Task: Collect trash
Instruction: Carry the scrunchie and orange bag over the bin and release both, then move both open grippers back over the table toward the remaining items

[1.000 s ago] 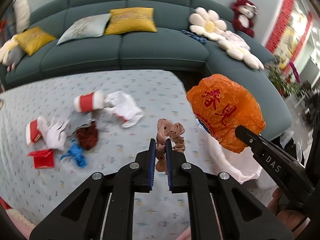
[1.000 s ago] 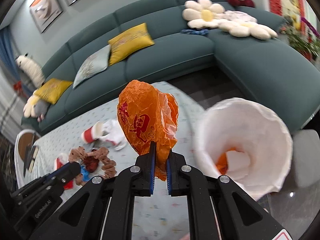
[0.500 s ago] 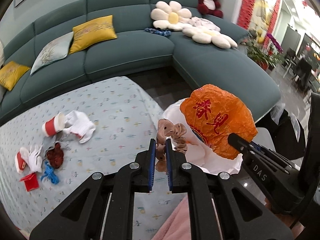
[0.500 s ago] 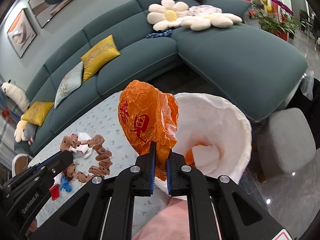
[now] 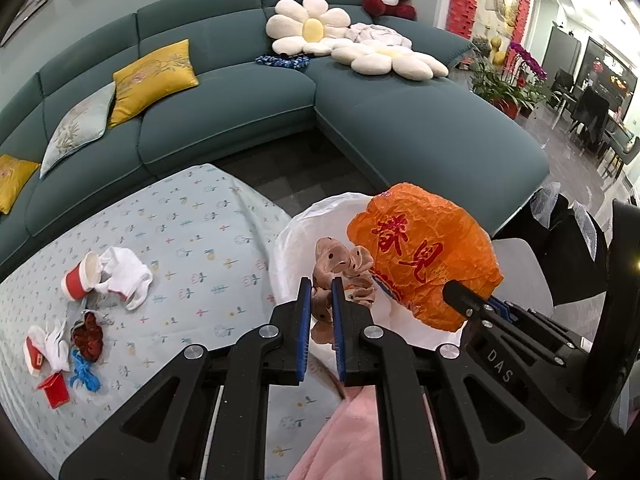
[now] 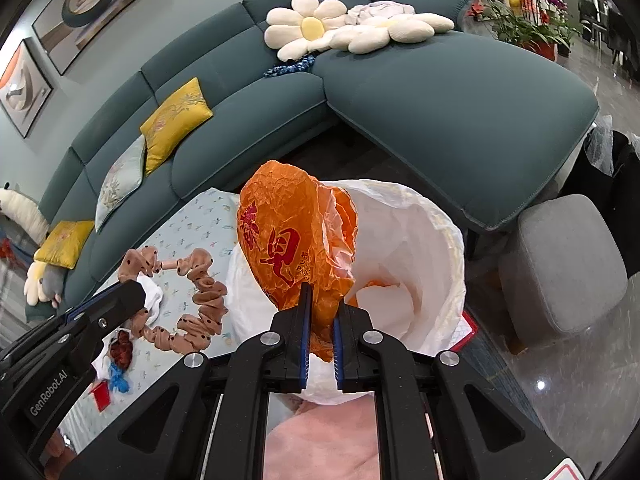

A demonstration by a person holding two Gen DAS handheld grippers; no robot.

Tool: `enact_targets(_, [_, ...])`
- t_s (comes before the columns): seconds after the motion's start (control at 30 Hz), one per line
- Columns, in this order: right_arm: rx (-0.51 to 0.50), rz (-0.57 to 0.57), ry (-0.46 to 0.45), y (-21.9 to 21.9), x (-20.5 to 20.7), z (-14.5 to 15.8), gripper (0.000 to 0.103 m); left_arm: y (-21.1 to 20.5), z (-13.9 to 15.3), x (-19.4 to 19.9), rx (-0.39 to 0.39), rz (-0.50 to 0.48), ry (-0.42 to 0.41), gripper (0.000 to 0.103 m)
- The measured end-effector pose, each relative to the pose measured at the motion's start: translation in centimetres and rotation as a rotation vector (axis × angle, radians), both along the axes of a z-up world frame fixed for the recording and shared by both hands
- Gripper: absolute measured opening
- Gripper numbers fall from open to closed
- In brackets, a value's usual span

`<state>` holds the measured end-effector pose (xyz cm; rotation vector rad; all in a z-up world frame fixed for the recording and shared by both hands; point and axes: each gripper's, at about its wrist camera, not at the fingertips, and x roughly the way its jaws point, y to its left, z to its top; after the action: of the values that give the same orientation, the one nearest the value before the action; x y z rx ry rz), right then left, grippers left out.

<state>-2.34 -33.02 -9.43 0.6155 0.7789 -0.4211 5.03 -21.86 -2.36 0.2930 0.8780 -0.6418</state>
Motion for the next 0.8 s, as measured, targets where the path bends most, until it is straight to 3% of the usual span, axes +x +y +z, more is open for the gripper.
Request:
enact_targets(0.07, [0.003, -0.008, 0.004, -0.3, 0.0, -0.2, 0.016, -0.4, 0.0, -0.1, -0.003, 0.0, -0.008, 0.015])
enact_targets(0.13, [0.007, -0.017, 0.007, -0.6, 0.0, -0.4, 0.017, -0.6, -0.1, 0.1, 0.002, 0.005, -0.01, 0.038])
enact_targets(0.27, [0.007, -0.031, 0.007, -0.9, -0.2, -0.5, 0.029, -0.8, -0.2, 0.0, 0.006, 0.016, -0.02, 0.05])
enact_targets(0.63, [-0.015, -0.016, 0.004, 0.0, -0.3, 0.5, 0.034, 0.8, -0.3, 0.3, 0.004, 0.055, -0.002, 0.052])
enact_targets(0.8, [-0.043, 0.011, -0.005, 1.3, 0.0, 1.6, 0.042, 2.3, 0.0, 0.5, -0.005, 0.084, 0.003, 0.052])
